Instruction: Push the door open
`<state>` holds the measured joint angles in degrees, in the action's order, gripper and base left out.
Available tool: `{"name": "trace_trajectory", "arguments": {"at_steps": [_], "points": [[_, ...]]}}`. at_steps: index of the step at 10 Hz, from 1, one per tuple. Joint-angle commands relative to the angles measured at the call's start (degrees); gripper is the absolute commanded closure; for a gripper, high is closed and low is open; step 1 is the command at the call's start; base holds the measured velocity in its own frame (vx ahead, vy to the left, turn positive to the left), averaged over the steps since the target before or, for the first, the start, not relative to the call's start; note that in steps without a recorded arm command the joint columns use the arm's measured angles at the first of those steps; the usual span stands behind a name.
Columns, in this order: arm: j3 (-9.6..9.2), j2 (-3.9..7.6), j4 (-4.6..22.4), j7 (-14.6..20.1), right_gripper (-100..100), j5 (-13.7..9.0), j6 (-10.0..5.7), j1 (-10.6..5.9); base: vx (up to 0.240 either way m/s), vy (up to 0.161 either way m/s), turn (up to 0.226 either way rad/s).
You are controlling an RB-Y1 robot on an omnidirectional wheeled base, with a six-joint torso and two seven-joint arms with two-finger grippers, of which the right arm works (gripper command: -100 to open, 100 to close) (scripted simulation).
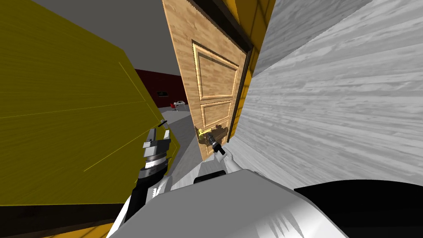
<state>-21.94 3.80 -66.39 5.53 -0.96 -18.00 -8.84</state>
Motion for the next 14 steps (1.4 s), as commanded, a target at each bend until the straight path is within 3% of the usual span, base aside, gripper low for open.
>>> {"name": "trace_trajectory", "arguments": {"at_steps": [1,4,5,6,11,14], "points": [[0.32,-0.10,0.50,-0.05,-100,-0.02,-0.28,-0.17,0.197,0.107,0.028],[0.90,-0.89,1.43,-0.21,-100,-0.04,-0.71,-0.50,0.194,0.072,0.029],[0.77,-0.68,1.24,-0.17,-100,-0.04,-0.61,-0.44,0.083,0.026,0.004],[0.77,-0.68,1.24,-0.17,100,-0.04,-0.61,-0.44,-0.011,-0.003,-0.005],[0.77,-0.68,1.24,-0.17,100,-0.04,-0.61,-0.44,-0.007,-0.003,0.004],[2.67,-0.09,1.45,-0.64,100,-0.23,-0.53,-0.91,0.115,0.111,-0.053]]}}
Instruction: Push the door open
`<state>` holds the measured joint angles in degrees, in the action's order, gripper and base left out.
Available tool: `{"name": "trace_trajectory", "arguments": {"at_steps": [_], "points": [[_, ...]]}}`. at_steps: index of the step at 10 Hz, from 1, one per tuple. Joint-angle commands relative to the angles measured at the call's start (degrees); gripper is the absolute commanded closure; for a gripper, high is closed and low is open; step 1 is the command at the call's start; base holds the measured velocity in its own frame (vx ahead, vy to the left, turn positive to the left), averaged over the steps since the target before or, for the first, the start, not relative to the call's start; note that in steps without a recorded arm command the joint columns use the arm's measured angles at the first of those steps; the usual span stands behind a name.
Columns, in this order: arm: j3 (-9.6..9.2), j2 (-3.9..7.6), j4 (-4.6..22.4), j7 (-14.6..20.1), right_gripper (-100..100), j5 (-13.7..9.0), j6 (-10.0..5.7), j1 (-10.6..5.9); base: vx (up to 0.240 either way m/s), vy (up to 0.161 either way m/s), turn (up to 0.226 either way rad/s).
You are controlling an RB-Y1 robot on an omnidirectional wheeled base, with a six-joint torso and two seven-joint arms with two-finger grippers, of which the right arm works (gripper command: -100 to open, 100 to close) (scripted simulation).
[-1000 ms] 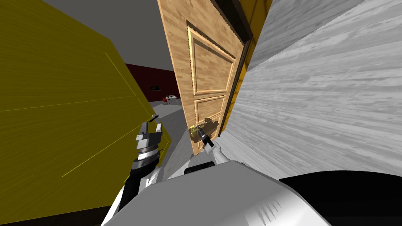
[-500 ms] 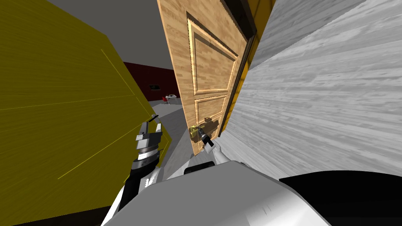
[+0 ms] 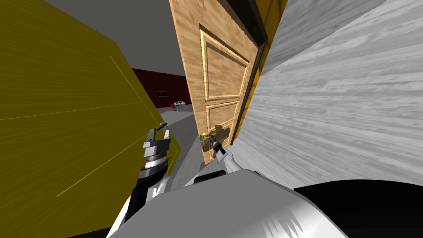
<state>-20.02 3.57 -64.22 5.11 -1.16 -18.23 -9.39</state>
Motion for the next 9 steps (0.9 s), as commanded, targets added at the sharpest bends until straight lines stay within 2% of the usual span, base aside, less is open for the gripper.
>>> {"name": "trace_trajectory", "arguments": {"at_steps": [1,9], "points": [[1.09,0.23,-0.65,-0.31,100,-0.06,-0.28,-0.40,0.151,0.105,-0.029],[6.61,1.00,0.39,-1.69,100,-0.63,-0.01,-0.89,0.136,0.137,-0.062]]}}
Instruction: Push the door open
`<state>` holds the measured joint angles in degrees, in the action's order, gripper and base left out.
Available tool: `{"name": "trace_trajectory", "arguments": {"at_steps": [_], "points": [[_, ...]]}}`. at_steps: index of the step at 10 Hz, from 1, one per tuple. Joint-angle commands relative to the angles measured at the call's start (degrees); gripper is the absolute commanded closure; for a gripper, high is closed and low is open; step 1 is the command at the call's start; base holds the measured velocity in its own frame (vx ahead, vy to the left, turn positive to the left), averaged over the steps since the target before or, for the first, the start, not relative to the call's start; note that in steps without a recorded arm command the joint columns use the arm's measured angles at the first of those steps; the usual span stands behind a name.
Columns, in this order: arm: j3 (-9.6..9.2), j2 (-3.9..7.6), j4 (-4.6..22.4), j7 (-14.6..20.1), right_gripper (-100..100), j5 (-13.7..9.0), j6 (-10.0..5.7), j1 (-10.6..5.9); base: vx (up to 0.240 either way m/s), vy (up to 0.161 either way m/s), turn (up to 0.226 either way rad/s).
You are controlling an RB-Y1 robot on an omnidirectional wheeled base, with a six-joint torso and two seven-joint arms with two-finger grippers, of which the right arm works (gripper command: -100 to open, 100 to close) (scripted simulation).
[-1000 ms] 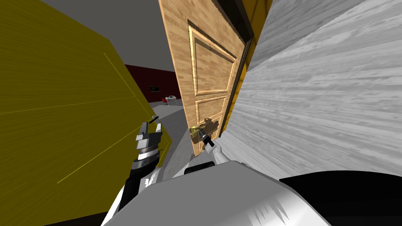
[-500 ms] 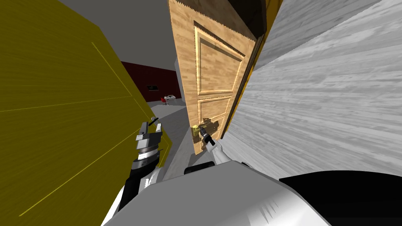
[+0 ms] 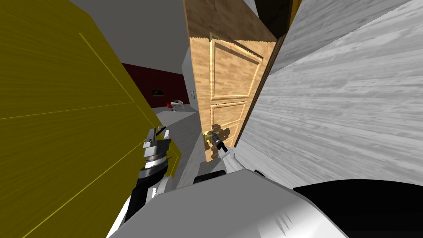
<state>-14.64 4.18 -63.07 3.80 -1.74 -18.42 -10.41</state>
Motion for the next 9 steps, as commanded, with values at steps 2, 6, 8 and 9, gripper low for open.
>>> {"name": "trace_trajectory", "arguments": {"at_steps": [2,6,8,9], "points": [[2.29,0.40,-0.56,-0.65,100,-0.16,0.23,0.03,0.125,0.125,-0.065],[4.94,0.27,-0.07,-1.31,100,-0.43,0.36,-0.21,0.097,0.140,-0.072],[5.97,0.16,0.12,-1.57,100,-0.54,0.42,-0.30,0.105,0.085,-0.033],[6.94,0.01,0.31,-1.81,100,-0.64,0.46,-0.39,0.148,0.126,-0.087]]}}
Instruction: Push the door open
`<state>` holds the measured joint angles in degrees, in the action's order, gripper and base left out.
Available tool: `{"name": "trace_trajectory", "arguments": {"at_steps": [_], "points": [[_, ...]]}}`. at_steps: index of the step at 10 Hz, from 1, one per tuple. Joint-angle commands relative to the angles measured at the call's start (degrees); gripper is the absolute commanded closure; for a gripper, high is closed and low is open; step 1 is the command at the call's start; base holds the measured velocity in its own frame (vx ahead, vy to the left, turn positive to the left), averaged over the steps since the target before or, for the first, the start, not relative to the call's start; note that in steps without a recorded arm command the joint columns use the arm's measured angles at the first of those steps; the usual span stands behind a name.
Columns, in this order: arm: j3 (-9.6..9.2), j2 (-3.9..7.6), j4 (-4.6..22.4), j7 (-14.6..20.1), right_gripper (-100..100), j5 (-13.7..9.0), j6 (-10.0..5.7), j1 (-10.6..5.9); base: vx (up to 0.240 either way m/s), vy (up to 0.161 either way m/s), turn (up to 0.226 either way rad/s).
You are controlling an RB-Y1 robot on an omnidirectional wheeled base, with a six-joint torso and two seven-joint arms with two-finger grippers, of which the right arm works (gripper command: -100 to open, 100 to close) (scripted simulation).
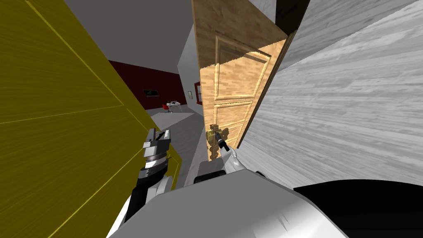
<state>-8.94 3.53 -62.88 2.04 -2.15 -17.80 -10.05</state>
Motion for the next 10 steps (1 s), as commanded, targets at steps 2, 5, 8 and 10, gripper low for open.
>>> {"name": "trace_trajectory", "arguments": {"at_steps": [2,5,8,10], "points": [[2.62,0.39,0.37,-0.40,100,-0.36,-0.09,-0.87,0.127,0.167,-0.095],[4.55,-0.14,0.73,-0.88,100,-0.56,0.01,-1.05,0.157,0.156,-0.075],[6.12,-0.75,1.02,-1.27,100,-0.72,0.08,-1.19,0.142,0.135,-0.071],[6.77,-0.58,1.05,-2.11,100,-1.04,0.07,-1.18,0.097,0.041,-0.065]]}}
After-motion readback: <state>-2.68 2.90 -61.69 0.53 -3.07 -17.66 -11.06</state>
